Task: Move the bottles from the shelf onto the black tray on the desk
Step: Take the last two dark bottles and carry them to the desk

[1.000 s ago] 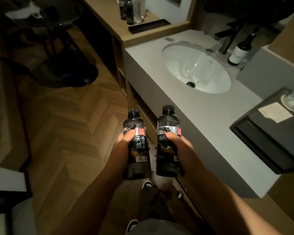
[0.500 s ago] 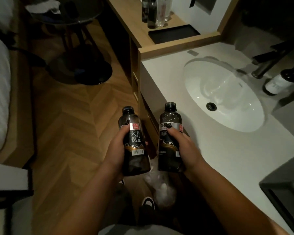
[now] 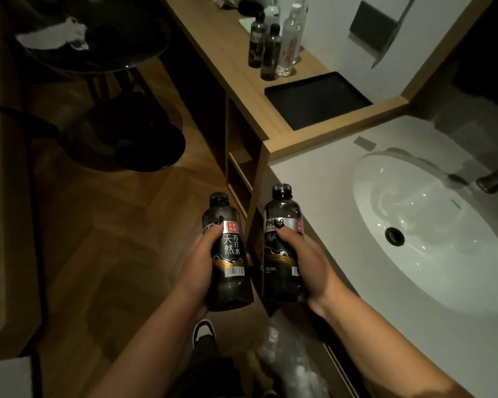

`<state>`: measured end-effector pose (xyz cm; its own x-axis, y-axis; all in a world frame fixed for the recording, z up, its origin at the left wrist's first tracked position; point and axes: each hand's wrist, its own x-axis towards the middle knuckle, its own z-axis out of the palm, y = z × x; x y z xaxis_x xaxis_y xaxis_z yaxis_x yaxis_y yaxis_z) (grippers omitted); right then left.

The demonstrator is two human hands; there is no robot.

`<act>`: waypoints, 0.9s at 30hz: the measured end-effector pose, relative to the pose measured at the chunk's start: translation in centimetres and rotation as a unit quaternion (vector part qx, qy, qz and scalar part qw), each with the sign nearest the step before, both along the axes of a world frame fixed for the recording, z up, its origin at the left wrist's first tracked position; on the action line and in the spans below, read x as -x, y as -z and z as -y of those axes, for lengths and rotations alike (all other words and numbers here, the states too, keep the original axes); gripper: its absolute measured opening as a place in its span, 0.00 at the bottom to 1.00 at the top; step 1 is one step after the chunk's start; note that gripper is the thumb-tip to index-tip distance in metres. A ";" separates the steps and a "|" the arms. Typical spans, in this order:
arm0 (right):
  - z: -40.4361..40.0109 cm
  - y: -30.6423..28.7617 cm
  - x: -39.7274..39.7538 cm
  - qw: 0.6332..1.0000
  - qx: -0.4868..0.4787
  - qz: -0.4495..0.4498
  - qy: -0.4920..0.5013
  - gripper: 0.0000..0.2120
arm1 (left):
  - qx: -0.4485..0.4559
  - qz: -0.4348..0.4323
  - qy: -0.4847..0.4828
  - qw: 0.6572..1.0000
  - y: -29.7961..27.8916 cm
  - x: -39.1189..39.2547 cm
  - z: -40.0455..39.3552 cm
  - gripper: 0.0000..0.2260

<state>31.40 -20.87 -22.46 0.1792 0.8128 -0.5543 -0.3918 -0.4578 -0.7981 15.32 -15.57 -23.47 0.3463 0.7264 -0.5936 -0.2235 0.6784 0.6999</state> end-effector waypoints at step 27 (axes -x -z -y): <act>-37.5 -2.3 -4.2 0.999 0.001 0.039 0.014 0.14 | -0.011 -0.052 -0.040 0.998 -2.4 -4.7 -38.0 0.22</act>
